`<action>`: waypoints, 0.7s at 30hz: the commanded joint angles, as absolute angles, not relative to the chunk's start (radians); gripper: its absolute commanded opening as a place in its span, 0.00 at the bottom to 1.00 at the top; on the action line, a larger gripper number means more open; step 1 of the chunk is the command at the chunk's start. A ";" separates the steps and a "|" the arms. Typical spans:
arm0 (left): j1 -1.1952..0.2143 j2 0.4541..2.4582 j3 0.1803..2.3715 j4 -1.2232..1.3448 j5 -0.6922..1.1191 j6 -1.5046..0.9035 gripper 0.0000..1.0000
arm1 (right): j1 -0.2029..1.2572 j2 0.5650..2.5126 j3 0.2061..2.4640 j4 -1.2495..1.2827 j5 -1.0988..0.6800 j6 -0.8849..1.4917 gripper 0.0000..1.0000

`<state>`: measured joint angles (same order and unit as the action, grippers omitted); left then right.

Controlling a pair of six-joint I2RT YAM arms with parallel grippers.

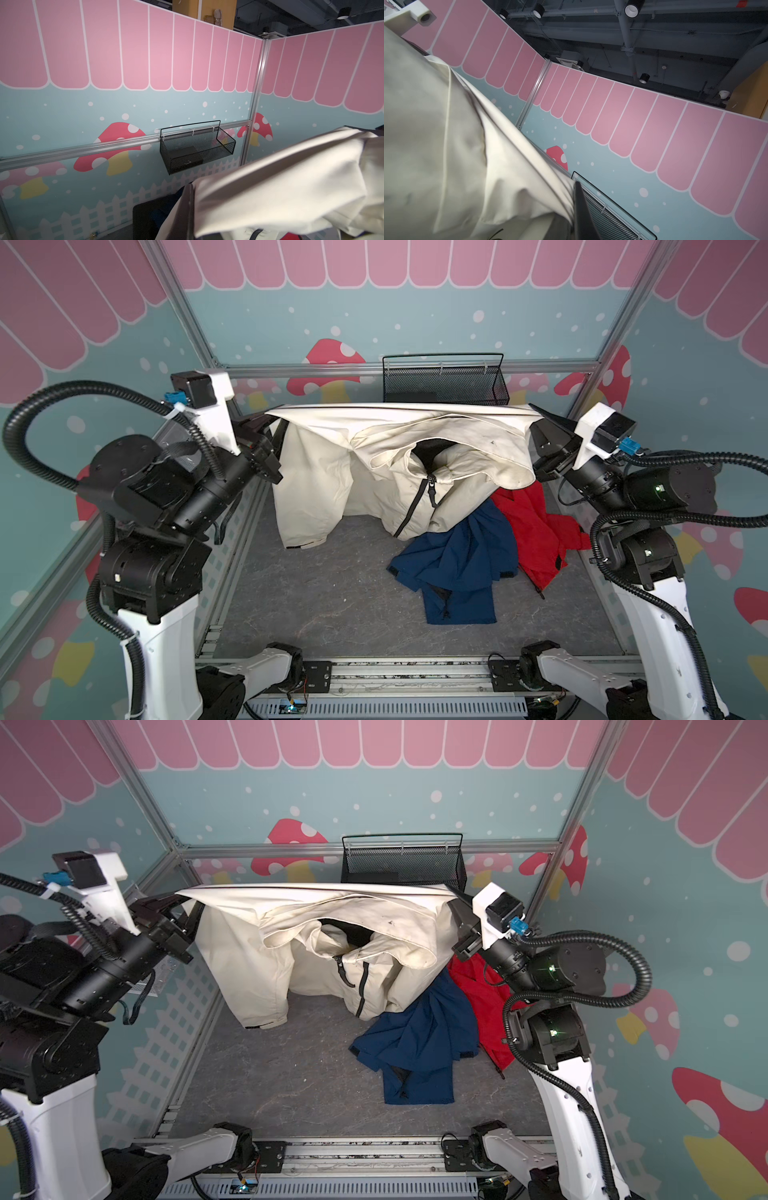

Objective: Unzip the jacket
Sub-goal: Flatten out the jacket at the center of the board.

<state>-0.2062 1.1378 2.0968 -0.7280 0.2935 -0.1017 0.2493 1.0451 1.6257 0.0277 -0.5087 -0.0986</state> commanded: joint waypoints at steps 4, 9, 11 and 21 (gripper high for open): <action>-0.183 1.096 2.145 -0.614 0.108 -0.143 0.00 | 0.229 1.003 1.716 0.085 -0.407 -0.042 0.00; -0.183 1.240 2.220 -0.664 -0.021 -0.096 0.00 | 0.229 1.157 1.806 0.063 -0.440 -0.025 0.00; -0.181 1.324 2.249 -0.681 -0.063 -0.062 0.00 | 0.229 1.279 1.880 0.031 -0.456 -0.011 0.00; -0.072 1.519 1.916 -0.545 -0.032 -0.190 0.06 | 0.229 1.889 2.092 -0.181 -0.457 0.000 0.34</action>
<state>-0.1184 1.5032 1.9892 -0.6456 0.0055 -0.1162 0.2337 1.8107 2.0834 -0.1097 -0.4980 -0.0177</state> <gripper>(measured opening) 0.052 0.277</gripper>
